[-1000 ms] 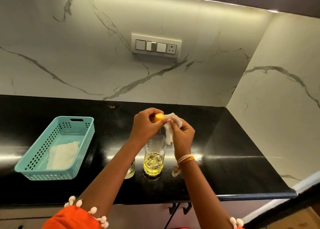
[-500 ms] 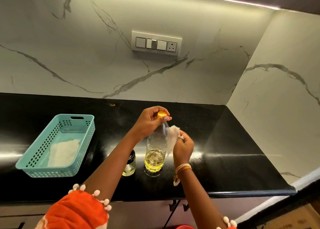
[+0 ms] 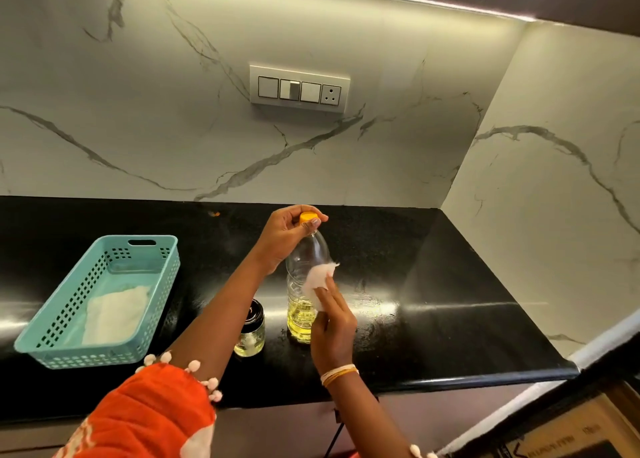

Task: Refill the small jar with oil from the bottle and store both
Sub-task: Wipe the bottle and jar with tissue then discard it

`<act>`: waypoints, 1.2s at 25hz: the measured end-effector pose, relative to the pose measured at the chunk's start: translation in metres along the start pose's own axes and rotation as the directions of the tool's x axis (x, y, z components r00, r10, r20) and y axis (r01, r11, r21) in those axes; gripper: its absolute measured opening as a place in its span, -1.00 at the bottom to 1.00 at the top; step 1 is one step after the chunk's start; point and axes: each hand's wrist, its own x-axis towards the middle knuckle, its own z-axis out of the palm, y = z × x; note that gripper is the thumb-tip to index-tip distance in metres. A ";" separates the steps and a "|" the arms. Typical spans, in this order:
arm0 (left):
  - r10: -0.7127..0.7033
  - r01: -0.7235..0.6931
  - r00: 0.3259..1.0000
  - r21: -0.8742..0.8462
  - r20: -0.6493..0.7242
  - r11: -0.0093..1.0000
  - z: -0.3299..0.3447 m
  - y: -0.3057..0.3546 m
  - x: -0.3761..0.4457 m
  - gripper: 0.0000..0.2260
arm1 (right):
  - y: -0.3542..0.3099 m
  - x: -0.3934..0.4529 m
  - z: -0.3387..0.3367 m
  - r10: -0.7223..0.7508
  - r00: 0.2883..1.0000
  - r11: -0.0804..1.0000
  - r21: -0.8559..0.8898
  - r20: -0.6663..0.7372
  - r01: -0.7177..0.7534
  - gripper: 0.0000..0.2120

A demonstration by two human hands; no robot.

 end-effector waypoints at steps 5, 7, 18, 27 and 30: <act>-0.036 0.036 0.998 0.008 0.046 0.999 0.001 0.000 0.009 -0.87 | -0.011 0.042 -0.014 0.343 0.926 0.934 0.159 -0.157 -0.319 -0.62; -0.040 0.040 0.998 0.025 0.038 0.999 0.001 -0.001 0.012 -0.84 | -0.029 0.077 -0.015 0.346 0.932 0.910 0.279 -0.107 -0.306 -0.67; -0.027 0.027 1.000 -0.030 -0.015 0.999 -0.015 -0.008 0.010 -0.82 | -0.011 0.087 0.012 0.357 0.876 0.772 0.425 0.324 -0.472 -0.68; -0.079 0.070 0.995 0.135 0.060 0.988 0.004 -0.007 0.013 -0.80 | -0.033 0.146 -0.020 0.378 0.926 0.871 0.346 -0.017 -0.349 -0.80; -0.116 0.103 0.990 0.152 0.080 0.983 0.012 -0.005 0.011 -0.89 | -0.053 0.147 -0.017 0.078 0.963 0.970 0.202 0.257 -0.133 -0.73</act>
